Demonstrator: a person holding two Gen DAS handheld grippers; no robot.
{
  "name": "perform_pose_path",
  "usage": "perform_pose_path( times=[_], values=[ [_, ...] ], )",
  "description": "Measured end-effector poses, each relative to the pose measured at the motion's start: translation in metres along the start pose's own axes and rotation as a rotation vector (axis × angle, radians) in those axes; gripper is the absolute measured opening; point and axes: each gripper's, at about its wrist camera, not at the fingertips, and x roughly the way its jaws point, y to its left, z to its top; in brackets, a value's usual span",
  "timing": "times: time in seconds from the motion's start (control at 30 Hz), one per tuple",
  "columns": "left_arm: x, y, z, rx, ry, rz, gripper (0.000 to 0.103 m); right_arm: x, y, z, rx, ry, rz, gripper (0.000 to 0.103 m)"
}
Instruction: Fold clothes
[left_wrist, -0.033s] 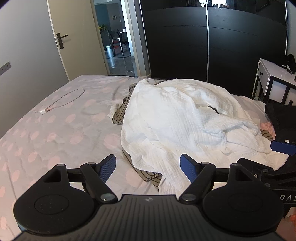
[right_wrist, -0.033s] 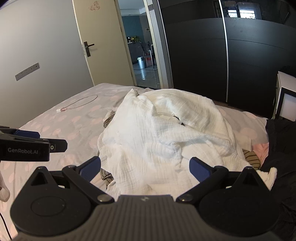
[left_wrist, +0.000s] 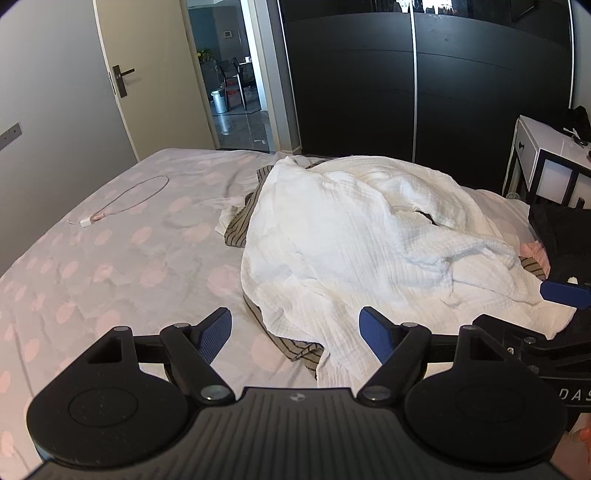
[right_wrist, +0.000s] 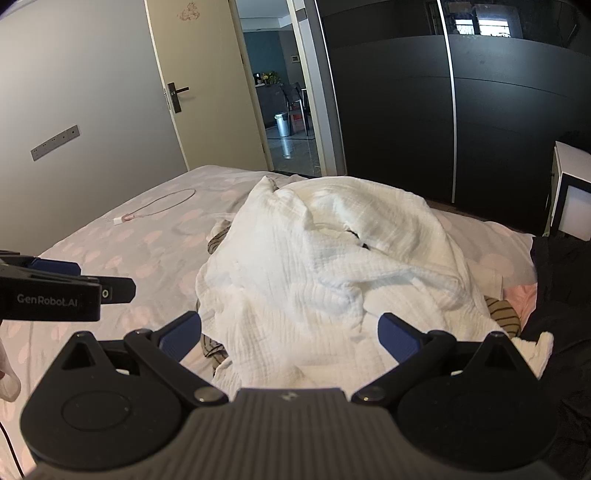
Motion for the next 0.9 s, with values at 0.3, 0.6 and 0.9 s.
perform_pose_path(
  times=[0.3, 0.6, 0.9],
  values=[
    [-0.009, -0.004, -0.008, 0.019, 0.001, -0.015, 0.09, -0.009, 0.003, -0.007, 0.0, -0.017, -0.002, 0.103],
    [-0.014, -0.013, -0.015, 0.053, -0.026, 0.009, 0.088, -0.014, 0.006, -0.015, -0.002, 0.007, -0.008, 0.103],
    [-0.015, -0.009, -0.019, 0.041, -0.038, 0.01, 0.088, -0.016, 0.009, -0.016, -0.023, 0.005, -0.011, 0.103]
  ],
)
